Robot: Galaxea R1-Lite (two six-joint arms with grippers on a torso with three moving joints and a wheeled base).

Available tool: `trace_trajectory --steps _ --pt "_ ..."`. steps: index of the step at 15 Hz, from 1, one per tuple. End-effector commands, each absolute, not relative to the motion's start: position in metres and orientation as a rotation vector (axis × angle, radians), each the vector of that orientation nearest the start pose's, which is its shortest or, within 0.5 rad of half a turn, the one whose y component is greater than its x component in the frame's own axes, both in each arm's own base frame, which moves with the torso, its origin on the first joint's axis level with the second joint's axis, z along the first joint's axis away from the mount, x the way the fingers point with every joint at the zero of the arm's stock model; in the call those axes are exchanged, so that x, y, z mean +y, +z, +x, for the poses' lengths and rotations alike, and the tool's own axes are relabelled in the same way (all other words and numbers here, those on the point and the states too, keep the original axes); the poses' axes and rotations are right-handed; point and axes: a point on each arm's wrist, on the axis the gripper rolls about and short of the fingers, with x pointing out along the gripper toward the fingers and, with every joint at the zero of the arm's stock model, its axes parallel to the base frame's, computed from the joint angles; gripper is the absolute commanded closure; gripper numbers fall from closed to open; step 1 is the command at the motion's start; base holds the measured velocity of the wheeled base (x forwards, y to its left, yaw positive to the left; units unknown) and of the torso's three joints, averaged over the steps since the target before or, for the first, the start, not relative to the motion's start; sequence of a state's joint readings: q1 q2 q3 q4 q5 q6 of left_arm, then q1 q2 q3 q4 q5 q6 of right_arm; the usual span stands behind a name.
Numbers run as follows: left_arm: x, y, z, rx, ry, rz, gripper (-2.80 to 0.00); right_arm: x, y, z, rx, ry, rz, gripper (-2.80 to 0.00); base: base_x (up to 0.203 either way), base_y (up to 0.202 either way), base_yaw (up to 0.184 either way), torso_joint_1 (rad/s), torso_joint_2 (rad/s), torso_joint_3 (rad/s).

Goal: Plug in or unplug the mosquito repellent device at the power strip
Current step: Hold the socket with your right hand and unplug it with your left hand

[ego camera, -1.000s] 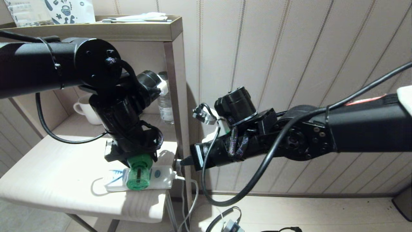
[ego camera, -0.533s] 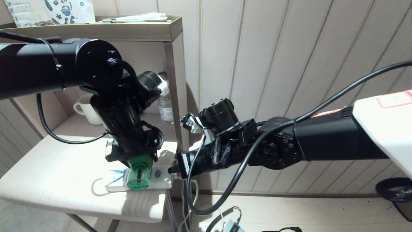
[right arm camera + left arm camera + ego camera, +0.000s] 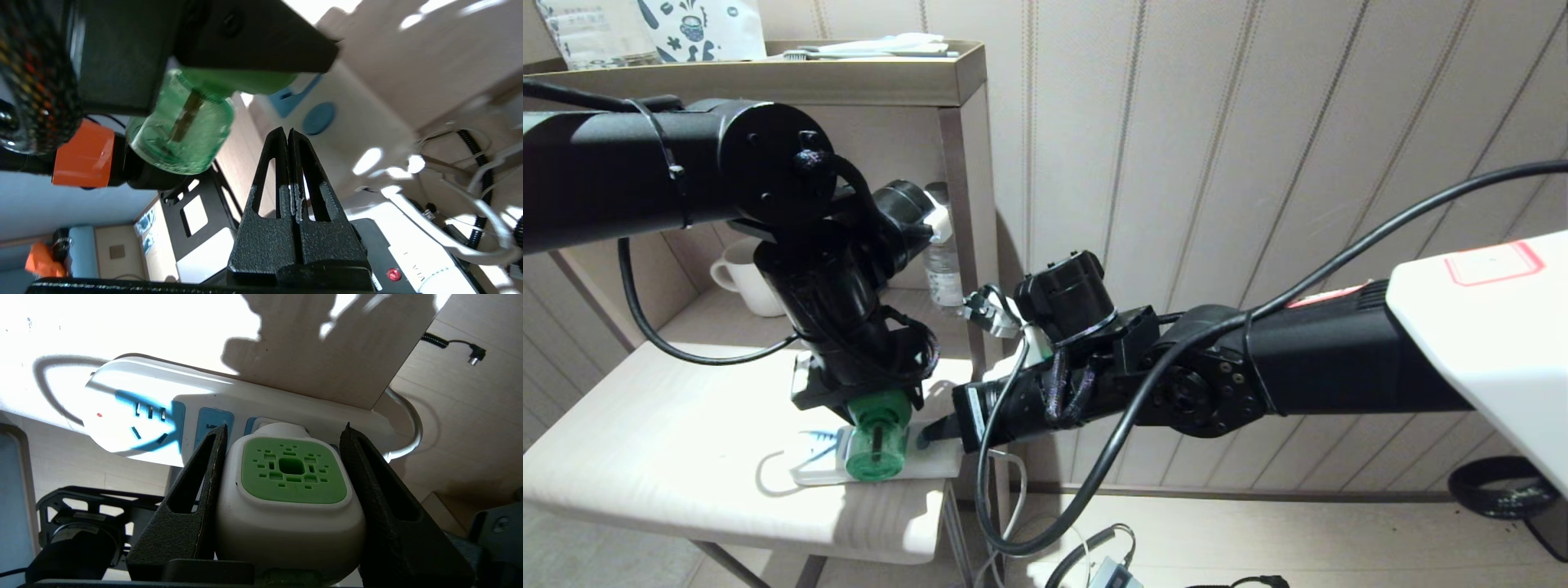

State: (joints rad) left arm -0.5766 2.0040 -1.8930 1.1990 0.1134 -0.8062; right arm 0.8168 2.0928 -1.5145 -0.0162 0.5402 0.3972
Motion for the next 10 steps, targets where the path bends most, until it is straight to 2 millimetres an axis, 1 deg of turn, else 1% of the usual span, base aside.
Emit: trace_trajectory --steps 1,5,7,10 --pt "-0.181 0.226 0.283 1.297 0.132 -0.243 0.0 0.317 0.173 0.278 0.86 1.188 0.24 0.0 0.0 0.0 0.0 0.0 0.0 0.0" --pt "-0.182 0.226 0.284 1.293 0.13 -0.245 0.0 0.321 0.166 0.279 0.88 1.215 0.243 0.0 0.0 0.0 0.0 0.0 0.0 0.0" --pt "-0.182 0.226 0.284 1.294 0.129 -0.246 0.0 0.326 0.156 0.283 0.885 1.212 0.245 0.0 0.0 0.0 0.0 0.0 0.0 0.0" --pt "-0.182 0.226 0.284 1.293 0.128 -0.247 0.0 0.33 0.154 0.287 0.864 1.213 0.279 0.0 0.0 0.0 0.0 0.0 0.0 0.0"
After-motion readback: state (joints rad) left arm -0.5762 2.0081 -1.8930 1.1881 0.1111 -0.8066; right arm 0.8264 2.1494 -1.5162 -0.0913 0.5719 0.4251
